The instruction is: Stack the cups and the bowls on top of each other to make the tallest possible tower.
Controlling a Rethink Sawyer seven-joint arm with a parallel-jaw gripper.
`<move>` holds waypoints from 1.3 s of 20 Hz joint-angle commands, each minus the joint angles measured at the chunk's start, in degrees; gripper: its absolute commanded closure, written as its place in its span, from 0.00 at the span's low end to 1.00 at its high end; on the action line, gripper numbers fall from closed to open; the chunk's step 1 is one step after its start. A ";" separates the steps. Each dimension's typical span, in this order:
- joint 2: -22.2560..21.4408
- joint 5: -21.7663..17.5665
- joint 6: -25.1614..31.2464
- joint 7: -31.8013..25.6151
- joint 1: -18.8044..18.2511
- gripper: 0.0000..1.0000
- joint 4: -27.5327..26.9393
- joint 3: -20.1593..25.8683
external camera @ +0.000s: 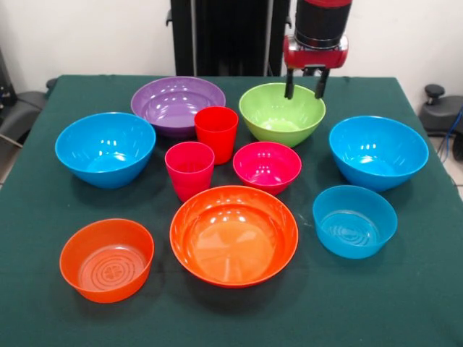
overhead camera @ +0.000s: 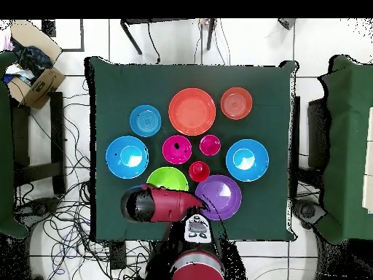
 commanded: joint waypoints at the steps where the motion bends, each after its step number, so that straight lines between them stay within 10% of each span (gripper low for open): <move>1: 2.71 -1.03 1.11 6.13 1.38 0.00 -4.39 4.47; 26: 8.49 -2.77 -5.81 6.97 3.55 0.00 -6.24 1.06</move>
